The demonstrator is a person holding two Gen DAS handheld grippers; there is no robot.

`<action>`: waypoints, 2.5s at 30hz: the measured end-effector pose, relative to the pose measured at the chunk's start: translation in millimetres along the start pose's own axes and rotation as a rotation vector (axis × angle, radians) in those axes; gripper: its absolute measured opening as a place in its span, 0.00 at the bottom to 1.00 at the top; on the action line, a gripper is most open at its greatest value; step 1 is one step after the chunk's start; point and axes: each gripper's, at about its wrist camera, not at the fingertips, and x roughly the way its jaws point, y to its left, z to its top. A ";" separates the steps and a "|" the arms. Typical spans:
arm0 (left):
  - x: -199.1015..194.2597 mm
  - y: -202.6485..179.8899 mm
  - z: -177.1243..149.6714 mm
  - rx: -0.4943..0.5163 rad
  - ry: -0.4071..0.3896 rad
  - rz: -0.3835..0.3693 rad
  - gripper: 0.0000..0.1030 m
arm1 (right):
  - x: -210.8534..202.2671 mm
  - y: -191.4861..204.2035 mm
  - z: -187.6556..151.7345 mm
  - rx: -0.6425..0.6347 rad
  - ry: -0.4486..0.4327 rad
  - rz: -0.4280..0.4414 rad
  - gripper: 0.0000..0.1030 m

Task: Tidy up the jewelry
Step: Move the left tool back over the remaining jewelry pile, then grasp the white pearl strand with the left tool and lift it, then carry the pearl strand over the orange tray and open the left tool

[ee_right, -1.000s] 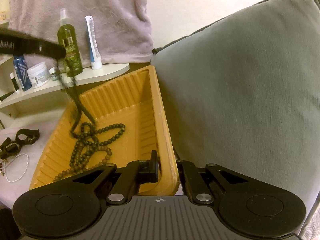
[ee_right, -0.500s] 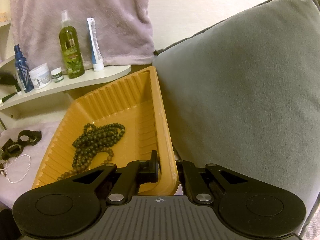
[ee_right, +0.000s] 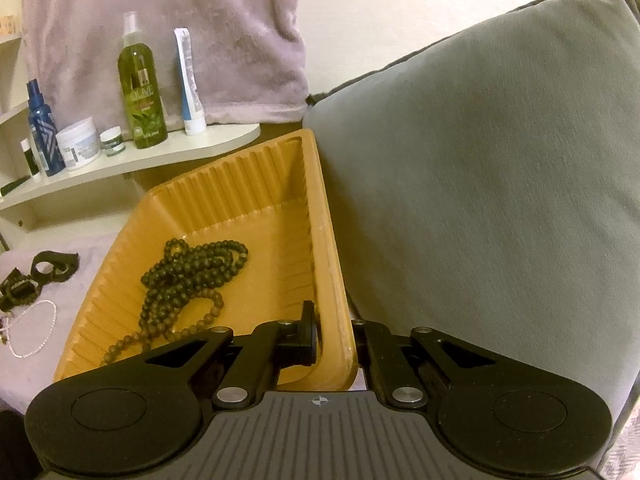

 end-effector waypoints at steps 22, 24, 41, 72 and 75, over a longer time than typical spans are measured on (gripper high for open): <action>54.2 21.1 -66.4 -0.233 0.168 -0.012 0.24 | 6.5 3.9 2.5 -0.047 0.022 -0.034 0.05; 56.1 21.6 -67.9 -0.250 0.166 -0.012 0.23 | 6.9 4.0 2.8 -0.051 0.023 -0.035 0.06; 35.7 15.1 -47.5 -0.172 0.095 -0.021 0.01 | 6.5 4.5 3.6 -0.058 0.024 -0.038 0.06; -38.7 -62.6 121.7 0.115 -0.213 -0.266 0.00 | 4.5 4.1 2.7 -0.049 0.010 -0.029 0.05; -47.5 -81.0 136.4 0.154 -0.242 -0.295 0.00 | 4.4 4.1 2.5 -0.049 0.009 -0.029 0.05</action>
